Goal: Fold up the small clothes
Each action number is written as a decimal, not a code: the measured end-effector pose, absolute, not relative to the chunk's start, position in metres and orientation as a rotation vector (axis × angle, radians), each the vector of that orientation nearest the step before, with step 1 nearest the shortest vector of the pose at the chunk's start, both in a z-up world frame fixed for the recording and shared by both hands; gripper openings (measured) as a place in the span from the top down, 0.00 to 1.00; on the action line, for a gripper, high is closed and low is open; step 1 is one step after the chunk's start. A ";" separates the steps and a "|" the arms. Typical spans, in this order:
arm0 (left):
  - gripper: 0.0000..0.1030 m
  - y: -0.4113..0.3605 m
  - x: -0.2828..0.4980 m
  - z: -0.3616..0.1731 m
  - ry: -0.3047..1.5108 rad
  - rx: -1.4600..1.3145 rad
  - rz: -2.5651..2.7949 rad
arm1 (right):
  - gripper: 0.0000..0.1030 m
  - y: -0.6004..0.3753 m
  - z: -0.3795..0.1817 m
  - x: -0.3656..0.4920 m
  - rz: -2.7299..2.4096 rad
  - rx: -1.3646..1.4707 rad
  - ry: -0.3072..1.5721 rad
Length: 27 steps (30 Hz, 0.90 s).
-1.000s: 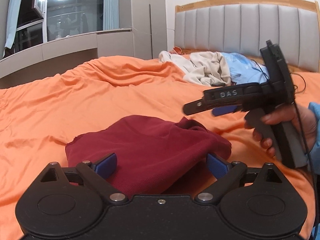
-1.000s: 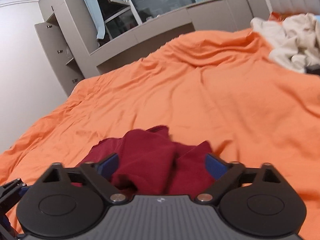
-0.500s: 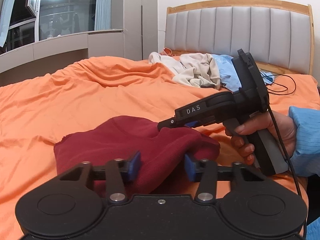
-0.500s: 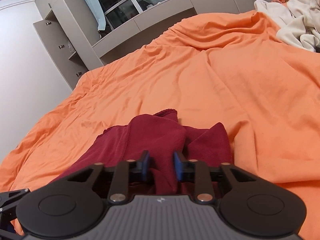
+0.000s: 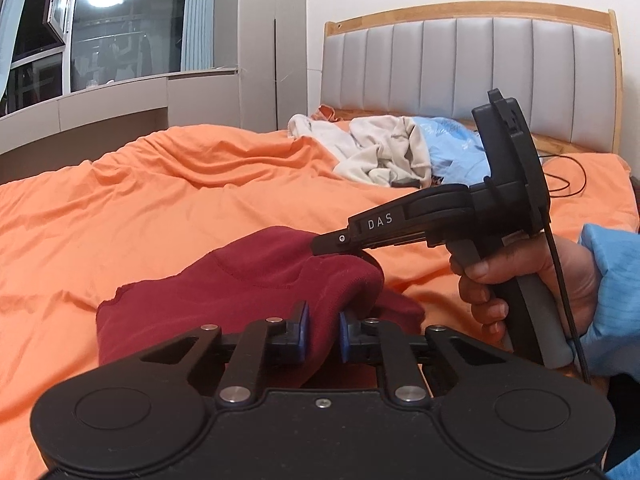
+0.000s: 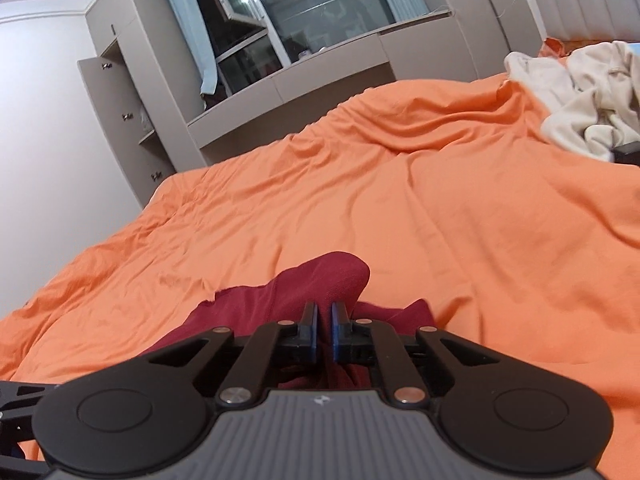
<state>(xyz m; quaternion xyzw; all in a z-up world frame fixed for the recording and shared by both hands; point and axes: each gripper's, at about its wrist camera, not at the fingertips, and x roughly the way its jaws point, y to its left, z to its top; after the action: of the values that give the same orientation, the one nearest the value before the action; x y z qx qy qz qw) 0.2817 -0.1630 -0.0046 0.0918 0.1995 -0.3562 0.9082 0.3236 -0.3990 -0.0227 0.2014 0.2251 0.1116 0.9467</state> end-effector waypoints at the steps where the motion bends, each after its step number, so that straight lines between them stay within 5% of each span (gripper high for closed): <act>1: 0.84 -0.165 0.282 -0.004 0.410 0.187 -0.741 | 0.93 -0.402 -0.022 0.322 0.219 0.412 0.456; 10: 0.84 -0.189 0.282 -0.009 0.425 0.212 -0.789 | 0.99 -0.425 -0.026 0.314 0.157 0.446 0.475; 14: 0.84 -0.193 0.281 -0.014 0.435 0.229 -0.794 | 0.90 -0.427 -0.037 0.321 0.173 0.488 0.534; 16: 0.84 -0.194 0.281 -0.014 0.437 0.229 -0.795 | 0.75 -0.427 -0.041 0.325 0.173 0.507 0.552; 20: 0.84 -0.194 0.282 -0.015 0.444 0.229 -0.797 | 0.72 -0.428 -0.051 0.332 0.199 0.571 0.596; 27: 0.84 -0.195 0.283 -0.015 0.445 0.235 -0.798 | 0.94 -0.428 -0.051 0.328 0.219 0.588 0.574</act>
<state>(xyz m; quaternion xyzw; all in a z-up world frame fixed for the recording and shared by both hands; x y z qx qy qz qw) 0.2830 -0.1950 -0.0153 0.1132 0.2144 -0.3843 0.8908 0.3282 -0.4281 -0.0514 0.2854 0.2783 0.1064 0.9109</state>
